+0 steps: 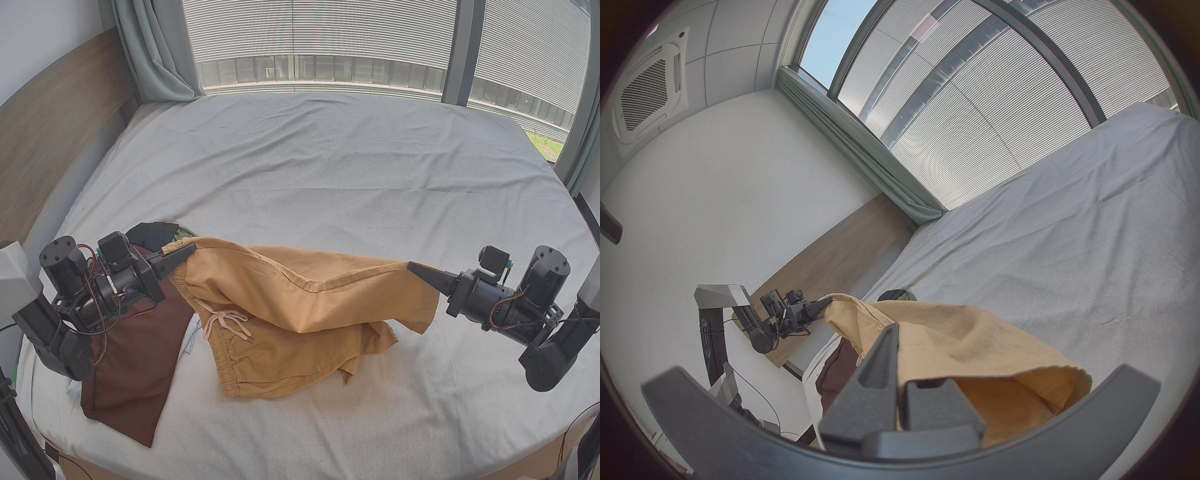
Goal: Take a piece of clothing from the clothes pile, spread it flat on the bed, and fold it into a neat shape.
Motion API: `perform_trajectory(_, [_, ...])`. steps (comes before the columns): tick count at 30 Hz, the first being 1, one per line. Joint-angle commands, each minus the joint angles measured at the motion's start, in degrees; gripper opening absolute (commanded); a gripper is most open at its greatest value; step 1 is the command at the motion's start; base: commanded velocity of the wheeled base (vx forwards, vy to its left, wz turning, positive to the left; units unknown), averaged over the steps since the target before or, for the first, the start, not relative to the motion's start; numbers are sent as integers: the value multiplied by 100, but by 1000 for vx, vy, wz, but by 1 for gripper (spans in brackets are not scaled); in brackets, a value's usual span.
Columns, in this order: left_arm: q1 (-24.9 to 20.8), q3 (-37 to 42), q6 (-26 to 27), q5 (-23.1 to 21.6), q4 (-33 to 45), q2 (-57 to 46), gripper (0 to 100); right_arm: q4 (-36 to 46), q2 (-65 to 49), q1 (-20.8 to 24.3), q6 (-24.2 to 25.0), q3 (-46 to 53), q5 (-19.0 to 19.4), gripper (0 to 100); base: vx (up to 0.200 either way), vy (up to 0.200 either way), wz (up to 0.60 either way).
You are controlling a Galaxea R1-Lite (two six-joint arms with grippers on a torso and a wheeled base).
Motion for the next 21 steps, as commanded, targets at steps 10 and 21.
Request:
perform_trajectory(10, [16, -85, 314, -198, -23, -41, 0, -6, -304, -90, 6, -29, 3, 0, 0, 0, 0])
perform_trajectory(21, [95, -137, 261, -198, -14, -94, 0, 3, -454, -309, 58, -143, -6, 0, 0, 0, 0])
